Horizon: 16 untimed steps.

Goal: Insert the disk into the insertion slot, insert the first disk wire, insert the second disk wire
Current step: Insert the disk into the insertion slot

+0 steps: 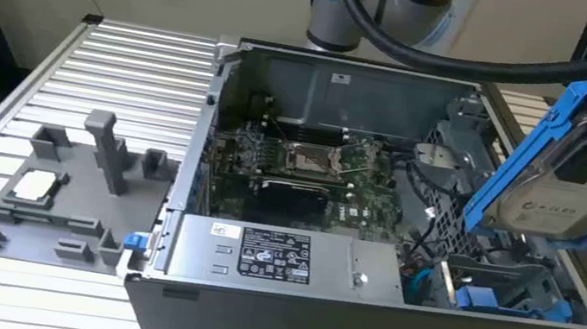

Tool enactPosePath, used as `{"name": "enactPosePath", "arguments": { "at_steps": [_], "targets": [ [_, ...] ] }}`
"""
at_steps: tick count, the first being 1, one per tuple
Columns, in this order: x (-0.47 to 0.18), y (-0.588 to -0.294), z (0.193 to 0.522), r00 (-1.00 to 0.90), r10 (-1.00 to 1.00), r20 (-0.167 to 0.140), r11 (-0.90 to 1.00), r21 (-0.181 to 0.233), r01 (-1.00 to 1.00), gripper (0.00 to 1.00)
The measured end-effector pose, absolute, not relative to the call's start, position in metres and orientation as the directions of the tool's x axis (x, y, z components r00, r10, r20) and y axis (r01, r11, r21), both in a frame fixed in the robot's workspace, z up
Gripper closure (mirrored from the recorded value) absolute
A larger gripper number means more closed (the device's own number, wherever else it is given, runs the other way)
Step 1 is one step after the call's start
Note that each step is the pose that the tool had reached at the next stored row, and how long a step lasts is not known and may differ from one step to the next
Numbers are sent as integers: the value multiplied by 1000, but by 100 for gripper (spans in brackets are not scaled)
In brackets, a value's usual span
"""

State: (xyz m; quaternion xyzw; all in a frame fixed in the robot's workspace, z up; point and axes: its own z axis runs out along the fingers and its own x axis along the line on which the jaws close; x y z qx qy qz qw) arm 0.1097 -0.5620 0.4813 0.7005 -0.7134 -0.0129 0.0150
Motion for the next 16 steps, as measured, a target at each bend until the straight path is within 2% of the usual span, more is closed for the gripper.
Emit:
{"name": "enactPosePath", "arguments": {
  "at_steps": [16],
  "targets": [
    [111,-563,476,-18,-1000,3,18,39,-999,67]
  ]
}}
